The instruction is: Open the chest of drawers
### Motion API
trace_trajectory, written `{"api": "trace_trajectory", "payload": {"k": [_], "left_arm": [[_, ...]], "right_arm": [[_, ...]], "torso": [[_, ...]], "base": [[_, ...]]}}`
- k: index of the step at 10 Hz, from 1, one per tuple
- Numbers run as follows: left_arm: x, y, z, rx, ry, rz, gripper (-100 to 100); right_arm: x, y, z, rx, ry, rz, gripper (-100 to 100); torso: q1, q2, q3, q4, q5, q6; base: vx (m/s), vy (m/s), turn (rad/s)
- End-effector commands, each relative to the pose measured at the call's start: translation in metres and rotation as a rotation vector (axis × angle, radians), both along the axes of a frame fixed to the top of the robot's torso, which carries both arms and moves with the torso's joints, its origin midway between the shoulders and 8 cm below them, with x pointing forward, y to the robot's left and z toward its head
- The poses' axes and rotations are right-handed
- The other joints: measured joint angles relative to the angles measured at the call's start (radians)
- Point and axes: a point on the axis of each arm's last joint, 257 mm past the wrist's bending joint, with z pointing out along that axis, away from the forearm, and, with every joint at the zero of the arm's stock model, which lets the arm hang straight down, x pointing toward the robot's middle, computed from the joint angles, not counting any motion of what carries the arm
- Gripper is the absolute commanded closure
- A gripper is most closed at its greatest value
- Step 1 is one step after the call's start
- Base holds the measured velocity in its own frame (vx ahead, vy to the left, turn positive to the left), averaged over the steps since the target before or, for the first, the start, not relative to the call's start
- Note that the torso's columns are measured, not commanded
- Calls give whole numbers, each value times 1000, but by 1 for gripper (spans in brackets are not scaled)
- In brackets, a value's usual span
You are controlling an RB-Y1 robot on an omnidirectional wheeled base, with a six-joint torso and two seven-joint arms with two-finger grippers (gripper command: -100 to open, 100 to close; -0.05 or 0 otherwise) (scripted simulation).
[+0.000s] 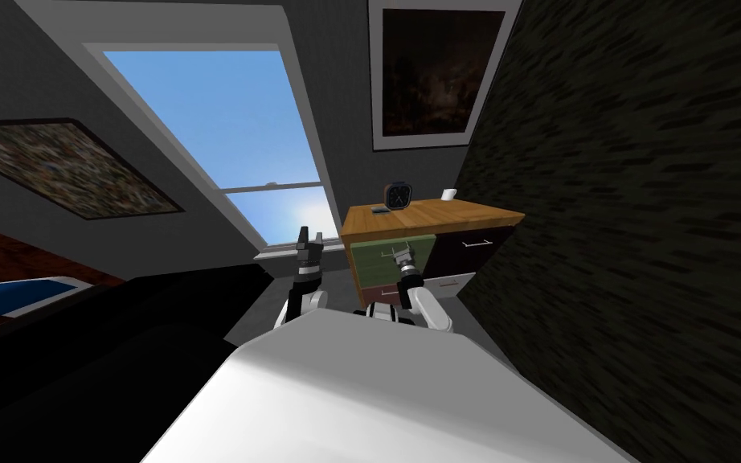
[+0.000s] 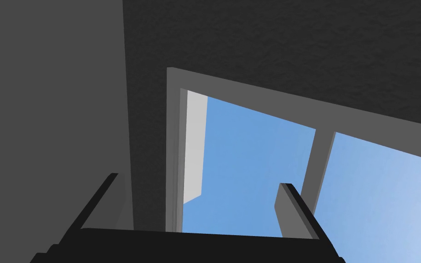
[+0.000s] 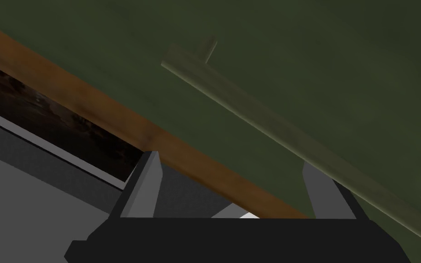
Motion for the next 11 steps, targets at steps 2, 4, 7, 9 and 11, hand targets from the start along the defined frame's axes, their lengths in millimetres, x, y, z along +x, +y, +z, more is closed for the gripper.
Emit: {"api": "trace_trajectory", "payload": {"k": [2,4,7,9,11], "left_arm": [[0,0,0,0,0,0,0],[0,0,0,0,0,0,0],[0,0,0,0,0,0,0],[0,0,0,0,0,0,0],[0,0,0,0,0,0,0]], "right_arm": [[0,4,-18,-134,-5,-34,-100],[1,7,-21,-199,-18,-50,-100],[0,15,-25,-318,-46,-81,-100],[-1,22,-29,-424,-74,-106,-100],[-1,22,-29,-426,-75,-106,-100]], "torso": [[-2,0,0,-1,0,2],[-4,0,0,0,-1,2],[-7,2,1,1,-1,5],[-6,8,4,2,-1,4],[-7,16,9,4,-1,7]], "base": [[-11,1,33],[-12,-3,34],[-22,-10,39],[-37,-19,68],[-21,-11,10]]}}
